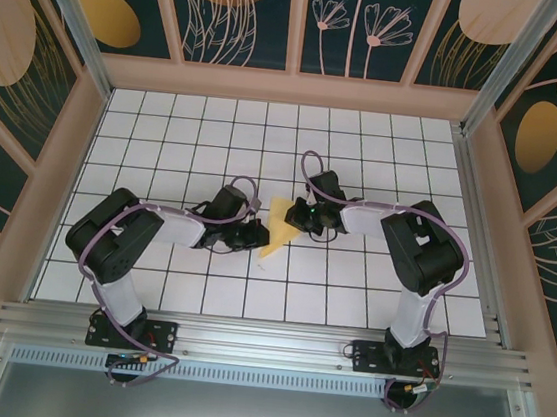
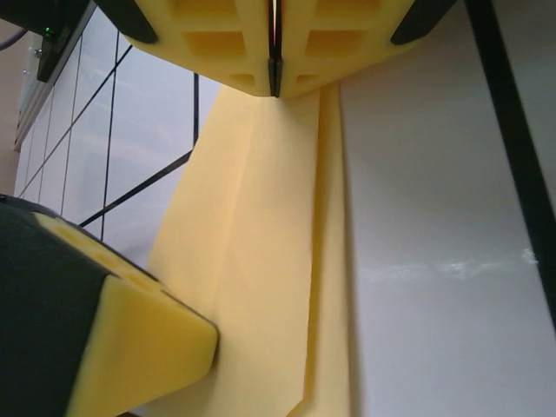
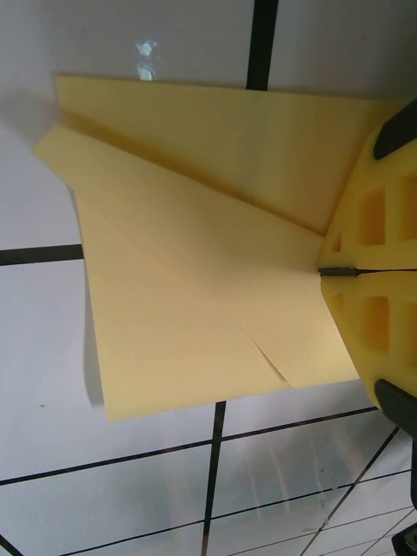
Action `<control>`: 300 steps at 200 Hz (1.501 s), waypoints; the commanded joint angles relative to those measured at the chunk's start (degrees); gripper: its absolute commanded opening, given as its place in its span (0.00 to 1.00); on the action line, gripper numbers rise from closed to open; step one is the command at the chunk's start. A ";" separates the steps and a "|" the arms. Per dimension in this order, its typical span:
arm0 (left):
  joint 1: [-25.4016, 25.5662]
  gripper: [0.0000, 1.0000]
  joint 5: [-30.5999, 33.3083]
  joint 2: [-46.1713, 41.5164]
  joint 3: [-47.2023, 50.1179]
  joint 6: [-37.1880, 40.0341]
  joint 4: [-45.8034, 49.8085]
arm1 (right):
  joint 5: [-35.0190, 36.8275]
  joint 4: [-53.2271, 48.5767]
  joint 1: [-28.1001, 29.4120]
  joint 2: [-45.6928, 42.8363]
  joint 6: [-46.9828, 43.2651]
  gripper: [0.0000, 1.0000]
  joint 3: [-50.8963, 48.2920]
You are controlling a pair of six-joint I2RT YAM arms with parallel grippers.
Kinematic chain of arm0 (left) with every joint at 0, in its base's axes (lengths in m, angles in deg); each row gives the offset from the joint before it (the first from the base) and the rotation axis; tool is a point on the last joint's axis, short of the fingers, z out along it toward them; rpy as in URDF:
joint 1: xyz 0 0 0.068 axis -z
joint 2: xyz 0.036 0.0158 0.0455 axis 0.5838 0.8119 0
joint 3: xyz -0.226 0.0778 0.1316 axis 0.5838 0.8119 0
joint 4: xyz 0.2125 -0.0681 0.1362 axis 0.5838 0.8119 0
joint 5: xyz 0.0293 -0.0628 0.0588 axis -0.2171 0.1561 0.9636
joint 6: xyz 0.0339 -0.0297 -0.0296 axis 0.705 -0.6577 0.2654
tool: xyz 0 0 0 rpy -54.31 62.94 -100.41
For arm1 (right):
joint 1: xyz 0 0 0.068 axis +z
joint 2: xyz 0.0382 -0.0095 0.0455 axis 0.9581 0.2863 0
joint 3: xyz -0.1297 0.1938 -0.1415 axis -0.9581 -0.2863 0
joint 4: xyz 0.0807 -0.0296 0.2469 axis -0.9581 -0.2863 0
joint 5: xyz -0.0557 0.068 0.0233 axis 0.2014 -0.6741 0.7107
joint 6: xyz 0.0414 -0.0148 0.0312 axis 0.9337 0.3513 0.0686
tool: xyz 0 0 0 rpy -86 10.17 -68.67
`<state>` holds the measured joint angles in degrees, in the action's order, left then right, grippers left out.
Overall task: Fold a paper plane with a square sheet of paper (pick it up from the middle)
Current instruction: Fourth fold the wing at the center of the table.
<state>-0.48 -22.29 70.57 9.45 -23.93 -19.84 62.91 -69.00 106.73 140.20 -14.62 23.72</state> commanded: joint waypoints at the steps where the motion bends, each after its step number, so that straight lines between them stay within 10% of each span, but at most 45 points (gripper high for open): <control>1: -0.03 0.10 0.05 1.81 1.32 1.47 1.05 | 3.30 -2.70 0.90 3.46 -0.21 0.08 -1.74; 300: 0.37 0.21 -11.75 4.82 13.82 -11.68 -26.80 | 5.04 -4.83 2.34 5.00 -0.81 0.08 0.45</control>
<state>-0.94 -32.72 71.79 21.18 -33.78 -43.99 64.09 -68.87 107.74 141.08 -14.80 24.85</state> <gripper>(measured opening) 0.213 0.085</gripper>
